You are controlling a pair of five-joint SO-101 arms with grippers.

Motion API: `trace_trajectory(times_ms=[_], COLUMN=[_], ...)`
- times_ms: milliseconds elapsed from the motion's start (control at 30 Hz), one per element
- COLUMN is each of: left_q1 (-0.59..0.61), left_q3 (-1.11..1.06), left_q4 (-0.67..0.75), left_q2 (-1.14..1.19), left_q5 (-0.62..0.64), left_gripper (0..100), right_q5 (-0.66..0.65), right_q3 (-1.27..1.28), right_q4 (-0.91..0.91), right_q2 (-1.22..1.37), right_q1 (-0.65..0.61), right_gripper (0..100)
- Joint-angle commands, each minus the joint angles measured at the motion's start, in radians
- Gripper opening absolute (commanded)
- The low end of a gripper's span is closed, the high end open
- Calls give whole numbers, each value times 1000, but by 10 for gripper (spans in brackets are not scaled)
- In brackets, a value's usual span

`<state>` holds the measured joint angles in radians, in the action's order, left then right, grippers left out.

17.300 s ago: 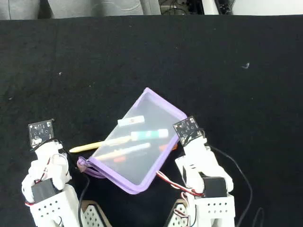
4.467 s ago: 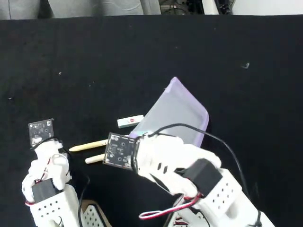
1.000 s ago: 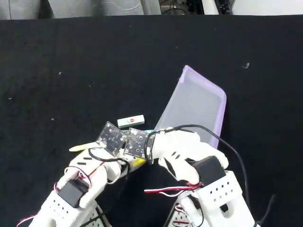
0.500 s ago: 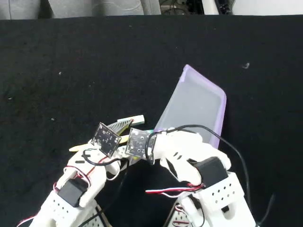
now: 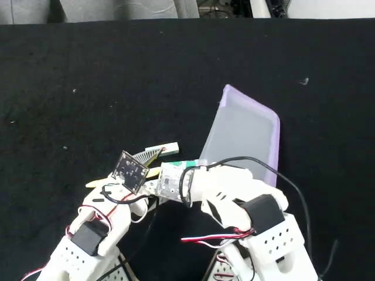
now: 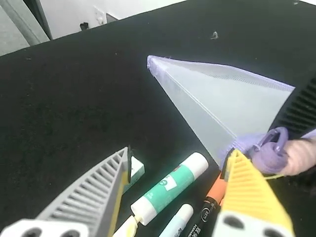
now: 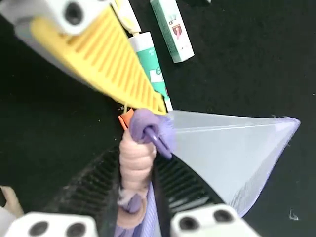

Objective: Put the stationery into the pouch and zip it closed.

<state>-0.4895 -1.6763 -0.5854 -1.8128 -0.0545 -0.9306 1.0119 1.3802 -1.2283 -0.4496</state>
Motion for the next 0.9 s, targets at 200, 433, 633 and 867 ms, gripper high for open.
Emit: trace_trajectory(times_ms=[200, 433, 633, 867], left_q1=[-8, 1, 4, 4], left_q3=[-24, -24, -24, -24], left_q4=[-8, -9, -28, -80], left_q2=[-6, -3, -2, -6], left_q5=[5, 5, 5, 5], left_gripper=[313, 313, 311, 314], right_q5=[-2, 57, 129, 86], right_q3=[-62, -102, -159, -51], right_q4=[-37, -114, -150, -146], right_q2=[-12, -12, -1, 1], right_q1=[-20, 8, 186, 414], right_gripper=[11, 11, 11, 12])
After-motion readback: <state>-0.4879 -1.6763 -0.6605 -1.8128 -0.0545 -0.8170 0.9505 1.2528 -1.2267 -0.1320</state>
